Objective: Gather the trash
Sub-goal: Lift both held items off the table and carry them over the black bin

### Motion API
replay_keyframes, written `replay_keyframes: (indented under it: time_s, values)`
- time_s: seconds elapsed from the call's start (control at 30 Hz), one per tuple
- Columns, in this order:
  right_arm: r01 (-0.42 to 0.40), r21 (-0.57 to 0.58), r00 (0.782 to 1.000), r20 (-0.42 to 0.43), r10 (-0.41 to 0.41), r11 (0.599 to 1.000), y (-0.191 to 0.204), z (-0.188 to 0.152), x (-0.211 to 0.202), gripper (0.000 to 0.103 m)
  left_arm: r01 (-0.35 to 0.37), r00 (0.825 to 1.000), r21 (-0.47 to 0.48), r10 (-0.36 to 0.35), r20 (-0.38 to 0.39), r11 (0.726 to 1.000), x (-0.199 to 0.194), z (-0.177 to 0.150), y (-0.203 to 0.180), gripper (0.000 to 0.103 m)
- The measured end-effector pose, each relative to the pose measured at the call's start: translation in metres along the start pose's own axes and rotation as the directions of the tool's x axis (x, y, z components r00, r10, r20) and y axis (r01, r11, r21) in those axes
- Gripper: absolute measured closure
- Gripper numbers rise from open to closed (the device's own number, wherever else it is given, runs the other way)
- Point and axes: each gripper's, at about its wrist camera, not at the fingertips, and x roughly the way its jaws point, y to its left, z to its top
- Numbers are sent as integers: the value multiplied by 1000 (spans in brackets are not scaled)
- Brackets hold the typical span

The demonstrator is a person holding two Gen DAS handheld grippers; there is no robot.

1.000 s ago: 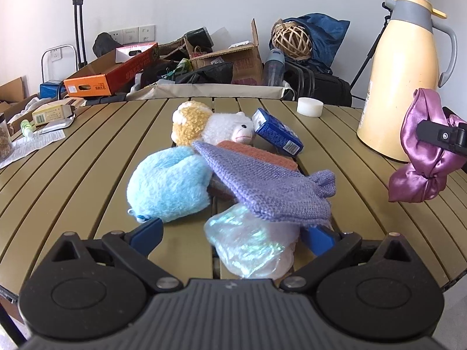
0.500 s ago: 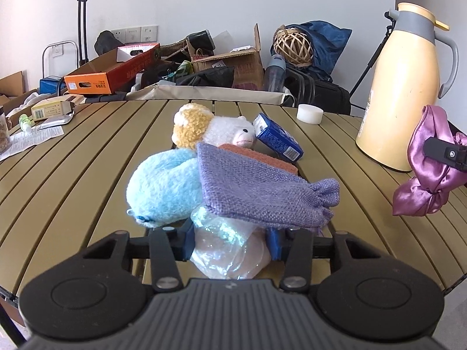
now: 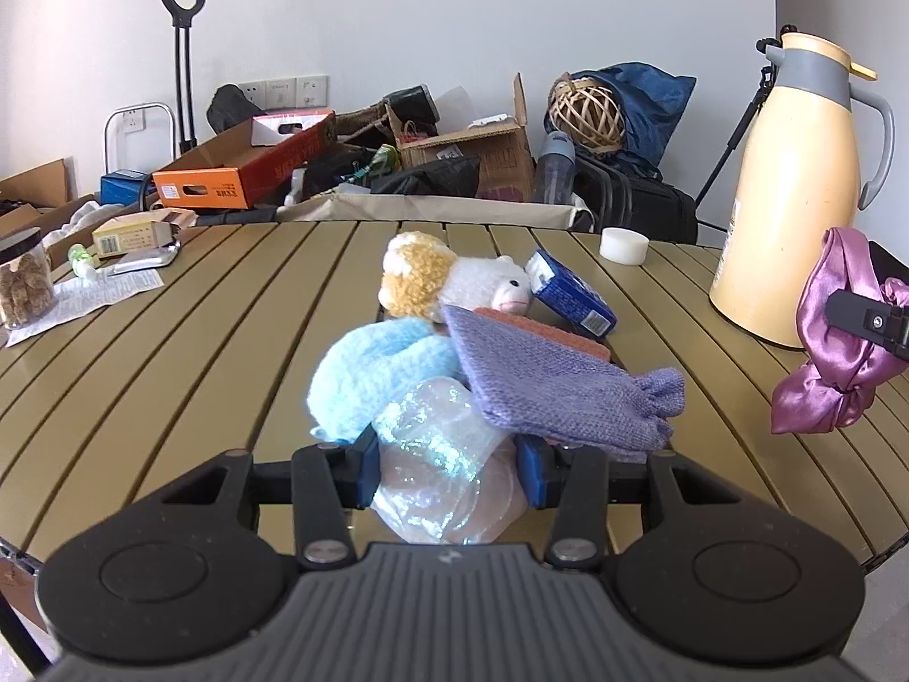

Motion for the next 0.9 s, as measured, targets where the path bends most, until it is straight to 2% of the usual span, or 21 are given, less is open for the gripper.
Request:
replay_keyframes:
  time_s: [0.37,0.63,0.9]
  values:
    - [-30,-19,1000,1,30,999,14,-6,-21,79,-58,998,-11,58,39,998,-31,-9,23,56]
    - [-85,-27,996,-9,85,996,31,-24,-49,79,-69,996,-48,71,55,996,-64,-29,39,56]
    - [-142,-26,989,-38,140,990,42,-45,-81,79,-38,996,-56,42,80,998,-101,-52,45,56]
